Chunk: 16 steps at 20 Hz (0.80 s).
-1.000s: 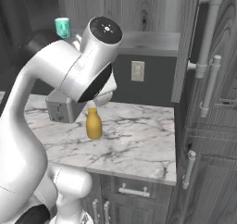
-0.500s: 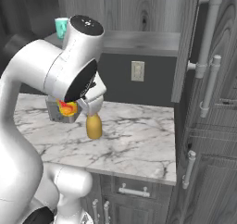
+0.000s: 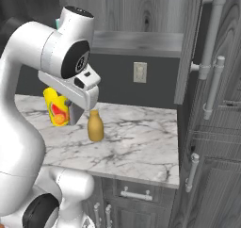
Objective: There is a tray on the dining counter. Grab the cup, mug, and pitcher and place them on the tray. The pitcher may be placed next to the tray if it cannot fit the tray.
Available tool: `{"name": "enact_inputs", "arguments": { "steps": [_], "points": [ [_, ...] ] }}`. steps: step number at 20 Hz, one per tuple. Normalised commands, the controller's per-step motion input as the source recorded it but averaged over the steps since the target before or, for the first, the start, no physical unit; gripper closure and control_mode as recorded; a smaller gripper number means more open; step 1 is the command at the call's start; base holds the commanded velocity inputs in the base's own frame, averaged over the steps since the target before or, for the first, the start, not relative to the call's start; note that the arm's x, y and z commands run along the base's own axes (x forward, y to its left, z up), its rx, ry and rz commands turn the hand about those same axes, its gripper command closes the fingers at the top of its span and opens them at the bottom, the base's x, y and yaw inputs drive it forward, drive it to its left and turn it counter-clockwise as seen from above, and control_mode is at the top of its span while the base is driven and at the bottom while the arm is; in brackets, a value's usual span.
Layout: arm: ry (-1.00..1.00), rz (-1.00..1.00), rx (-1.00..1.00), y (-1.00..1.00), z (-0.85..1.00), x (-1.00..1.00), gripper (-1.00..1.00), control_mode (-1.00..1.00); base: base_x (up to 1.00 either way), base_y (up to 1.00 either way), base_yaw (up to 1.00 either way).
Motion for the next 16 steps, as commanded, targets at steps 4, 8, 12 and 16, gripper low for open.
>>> {"name": "enact_inputs", "arguments": {
  "steps": [4, 8, 12, 16],
  "points": [
    [0.03, 0.19, -0.02, 0.04, -0.21, 0.21, 1.00, -1.00, 0.00, 0.00, 0.00],
    [0.00, 0.19, -0.06, 0.14, -0.16, 0.13, 1.00, -1.00, 0.00, 0.00, 0.00],
    [0.00, 0.11, -0.05, 0.09, -0.12, 0.00, 1.00, -1.00, 0.00, 0.00, 0.00],
    [0.00, 0.05, 0.00, 0.00, -0.07, 0.12, 1.00, -1.00, 0.00, 0.00, 0.00]
  ]
}}
